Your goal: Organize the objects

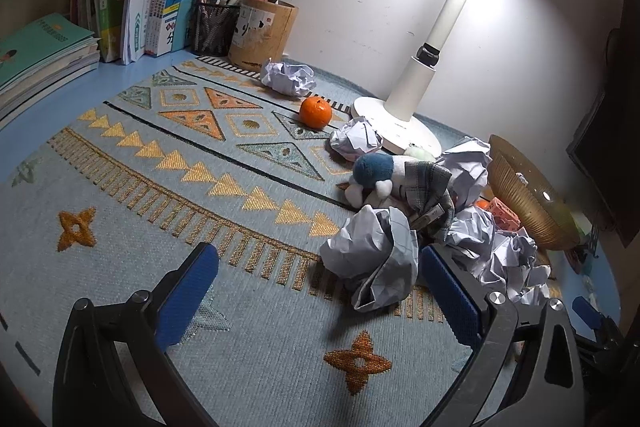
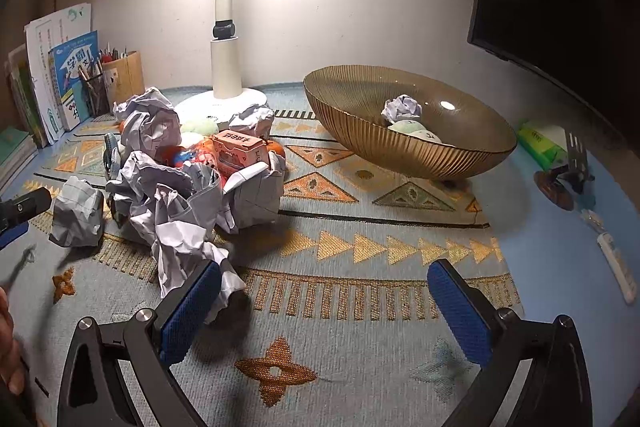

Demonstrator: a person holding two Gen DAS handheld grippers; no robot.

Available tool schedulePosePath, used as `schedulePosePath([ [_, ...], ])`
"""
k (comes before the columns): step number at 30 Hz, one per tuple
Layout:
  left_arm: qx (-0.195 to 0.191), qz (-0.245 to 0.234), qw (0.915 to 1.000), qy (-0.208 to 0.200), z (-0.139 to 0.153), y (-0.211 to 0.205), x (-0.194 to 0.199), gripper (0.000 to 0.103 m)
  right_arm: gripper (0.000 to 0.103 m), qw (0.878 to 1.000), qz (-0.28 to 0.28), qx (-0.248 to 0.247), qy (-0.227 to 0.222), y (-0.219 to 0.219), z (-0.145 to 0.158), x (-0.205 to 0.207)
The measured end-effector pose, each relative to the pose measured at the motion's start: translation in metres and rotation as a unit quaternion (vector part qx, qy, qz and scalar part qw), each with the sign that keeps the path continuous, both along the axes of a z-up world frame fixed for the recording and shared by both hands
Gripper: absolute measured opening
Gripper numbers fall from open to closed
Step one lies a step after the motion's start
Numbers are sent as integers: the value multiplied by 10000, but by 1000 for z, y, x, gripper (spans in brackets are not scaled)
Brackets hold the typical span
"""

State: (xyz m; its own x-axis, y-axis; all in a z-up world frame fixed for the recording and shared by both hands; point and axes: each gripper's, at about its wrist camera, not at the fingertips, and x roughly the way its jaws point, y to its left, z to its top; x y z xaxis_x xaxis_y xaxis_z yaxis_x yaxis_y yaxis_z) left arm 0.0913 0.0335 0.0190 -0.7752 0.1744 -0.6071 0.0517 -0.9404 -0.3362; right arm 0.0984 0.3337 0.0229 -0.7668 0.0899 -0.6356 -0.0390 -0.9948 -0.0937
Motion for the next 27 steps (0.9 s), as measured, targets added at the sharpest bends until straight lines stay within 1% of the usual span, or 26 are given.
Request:
schedulePosePath([
  [11,105,-3,9999,-65,-1,-4,-2,101,103,10000,6,28,-46,1,-1,-2],
  [23,171,22,9998,-94,-2,-6,-2,101,103,10000,57,56,11,0,0,0],
  [27,211,13,9996,-161,-3,-8,-5,101,103,9999,71,71,24,-1,0,0],
])
